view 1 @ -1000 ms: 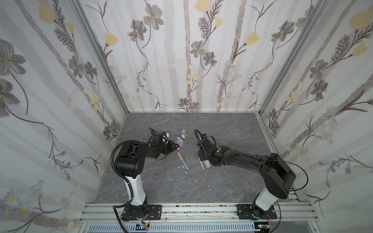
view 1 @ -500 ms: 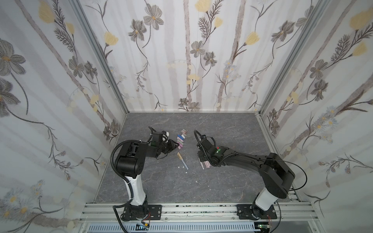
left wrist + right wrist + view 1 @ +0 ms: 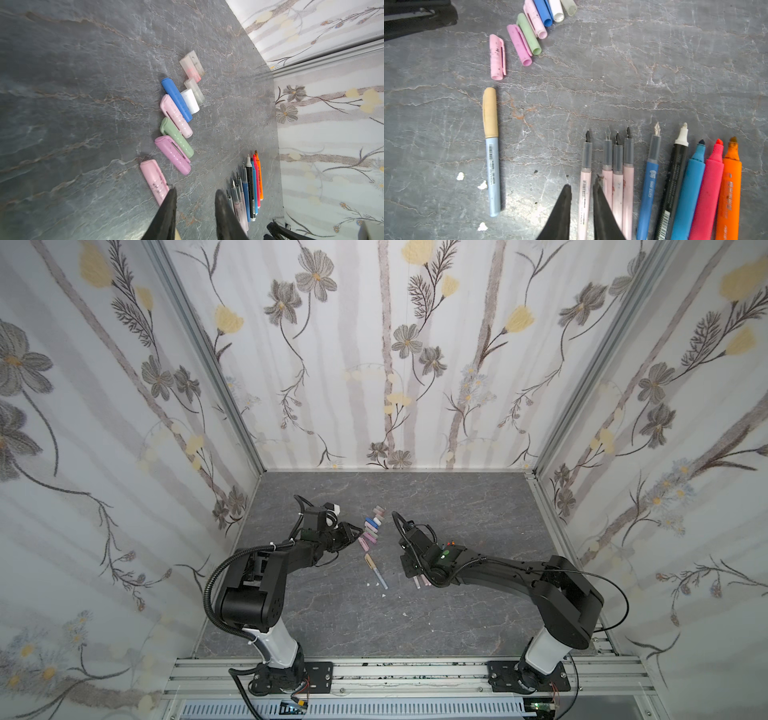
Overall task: Remove pen caps from pens
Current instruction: Pick up the pen from the center of the table.
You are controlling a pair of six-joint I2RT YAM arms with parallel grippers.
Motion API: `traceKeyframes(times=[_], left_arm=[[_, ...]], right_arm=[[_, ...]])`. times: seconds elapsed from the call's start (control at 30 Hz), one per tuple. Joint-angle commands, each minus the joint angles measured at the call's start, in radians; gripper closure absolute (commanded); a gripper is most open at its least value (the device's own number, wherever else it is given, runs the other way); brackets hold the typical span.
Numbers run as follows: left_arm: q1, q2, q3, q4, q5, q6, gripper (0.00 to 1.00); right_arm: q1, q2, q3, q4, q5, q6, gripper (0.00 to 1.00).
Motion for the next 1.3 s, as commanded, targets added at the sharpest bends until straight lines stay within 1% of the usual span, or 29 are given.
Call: traceKeyframes(times=[0.0,0.17,0.43,0.63,0.87,1.0,1.27], left_arm=[[0.006,-0.025,-0.008,-0.036,-0.01,0.035,0.69],[0.01,-0.047,-0.045,-0.048,-0.011,0.053,0.7],[0.056,-0.095,-0.111,-0.021,-0.029,0.041,0.69],[0.075,-0.128,-0.114,-0.024,-0.026,0.039,0.69],[0.079,-0.133,-0.116,-0.023,-0.019,0.039,0.69],[0.08,-0.134,-0.113,-0.022,-0.013,0.039,0.69],[0.08,-0.133,-0.108,-0.025,-0.007,0.04,0.69]], right_arm=[[0.016,0.007,0.017,0.035,-0.021,-0.038,0.78],[0.033,0.016,0.028,0.088,-0.107,-0.076,0.76],[0.075,0.133,0.135,0.067,-0.175,-0.088,0.71],[0.099,0.223,0.203,0.038,-0.186,-0.085,0.7],[0.111,0.296,0.256,0.005,-0.188,-0.084,0.71],[0.117,0.334,0.284,-0.024,-0.167,-0.082,0.71],[0.119,0.363,0.292,-0.05,-0.131,-0.076,0.72]])
